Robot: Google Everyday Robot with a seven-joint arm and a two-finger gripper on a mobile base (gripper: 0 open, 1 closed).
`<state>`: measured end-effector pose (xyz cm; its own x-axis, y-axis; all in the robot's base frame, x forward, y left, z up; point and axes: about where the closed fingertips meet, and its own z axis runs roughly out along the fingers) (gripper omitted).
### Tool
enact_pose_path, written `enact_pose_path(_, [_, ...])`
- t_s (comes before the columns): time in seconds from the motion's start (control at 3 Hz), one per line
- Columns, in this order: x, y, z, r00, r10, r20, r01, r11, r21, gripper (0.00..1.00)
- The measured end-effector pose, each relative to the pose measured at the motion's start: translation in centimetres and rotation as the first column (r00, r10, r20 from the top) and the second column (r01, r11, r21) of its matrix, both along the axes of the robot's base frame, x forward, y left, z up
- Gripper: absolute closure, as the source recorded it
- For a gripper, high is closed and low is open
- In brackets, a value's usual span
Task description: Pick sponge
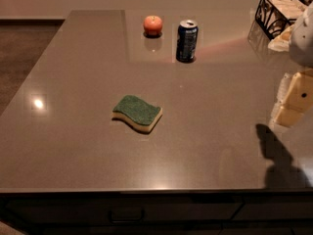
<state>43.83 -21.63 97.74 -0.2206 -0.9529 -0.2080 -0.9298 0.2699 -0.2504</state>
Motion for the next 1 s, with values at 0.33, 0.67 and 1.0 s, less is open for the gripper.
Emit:
enact_pose_path(0.33, [0.0, 0.0, 0.0, 1.0, 0.0, 0.0, 0.0, 1.0, 0.0, 0.0])
enact_pose_path(0.67, [1.2, 0.2, 0.4, 0.9994, -0.036, -0.002, 0.036, 0.999, 0.014, 0.0])
enact_pose_path(1.0, [3.8, 1.7, 0.3, 0.9982, -0.06, 0.006, 0.059, 0.997, 0.055, 0.0])
